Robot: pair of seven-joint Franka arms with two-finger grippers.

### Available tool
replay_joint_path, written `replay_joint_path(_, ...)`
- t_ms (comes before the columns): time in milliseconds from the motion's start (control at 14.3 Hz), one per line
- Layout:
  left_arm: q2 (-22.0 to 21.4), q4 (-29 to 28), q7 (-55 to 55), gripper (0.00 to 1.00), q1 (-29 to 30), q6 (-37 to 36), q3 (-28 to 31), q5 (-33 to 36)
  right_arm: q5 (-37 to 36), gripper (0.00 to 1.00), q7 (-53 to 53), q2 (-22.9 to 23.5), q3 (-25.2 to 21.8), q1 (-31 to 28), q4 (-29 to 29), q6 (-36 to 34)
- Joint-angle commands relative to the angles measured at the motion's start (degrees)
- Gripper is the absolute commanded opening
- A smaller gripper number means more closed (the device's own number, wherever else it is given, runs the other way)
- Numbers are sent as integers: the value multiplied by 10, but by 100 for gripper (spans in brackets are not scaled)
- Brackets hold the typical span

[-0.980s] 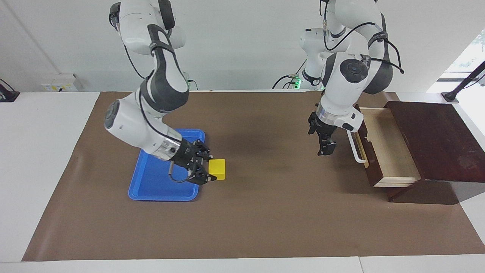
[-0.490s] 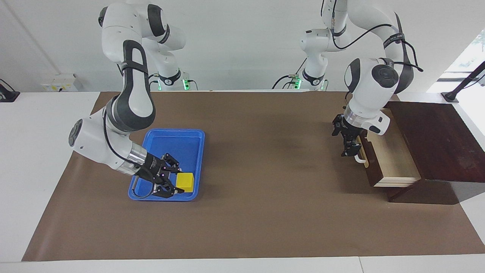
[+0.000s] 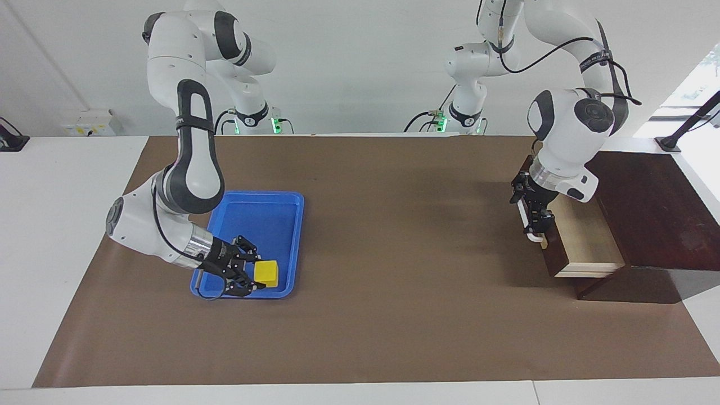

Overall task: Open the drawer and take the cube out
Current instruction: 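Carry the cube over the blue tray with the right gripper, then lower the cube into the tray and open the right gripper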

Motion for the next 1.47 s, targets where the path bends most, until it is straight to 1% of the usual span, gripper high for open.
replay_joint_path(0, -22, -26, 27, 100, 19, 15, -5, 1, 1, 0, -34, 4, 6, -2, -24, 27)
replay_joint_path(140, -22, -26, 43, 100, 32, 16, -5, 1, 4, 0, -45, 5, 6, 2, -42, 44)
replay_joint_path(350, -22, -26, 66, 100, 45, 25, -5, 1, 8, 0, -48, 14, 7, 4, -44, 55)
replay_joint_path(630, -20, -25, 95, 100, 68, 33, -4, 1, 9, 0, -57, 15, 7, 7, -54, 63)
replay_joint_path(840, -17, -22, 134, 100, 106, 49, -4, 1, 9, 0, -57, 14, 7, 19, -78, 100)
replay_joint_path(1050, -15, -20, 188, 100, 145, 62, -5, 1, 9, 0, -55, 14, 8, 20, -80, 103)
replay_joint_path(1190, -14, -20, 199, 100, 154, 76, -5, 1, 9, 0, -55, 14, 8, 20, -80, 104)
replay_joint_path(1260, -14, -20, 198, 100, 154, 76, -5, 1, 9, 10, -54, 14, 8, 21, -80, 104)
replay_joint_path(1330, -14, -20, 197, 100, 153, 74, -5, 1, 9, 34, -54, 14, 7, 21, -80, 104)
replay_joint_path(1400, -14, -20, 195, 100, 152, 71, -5, 1, 9, 84, -51, 13, 7, 25, -80, 107)
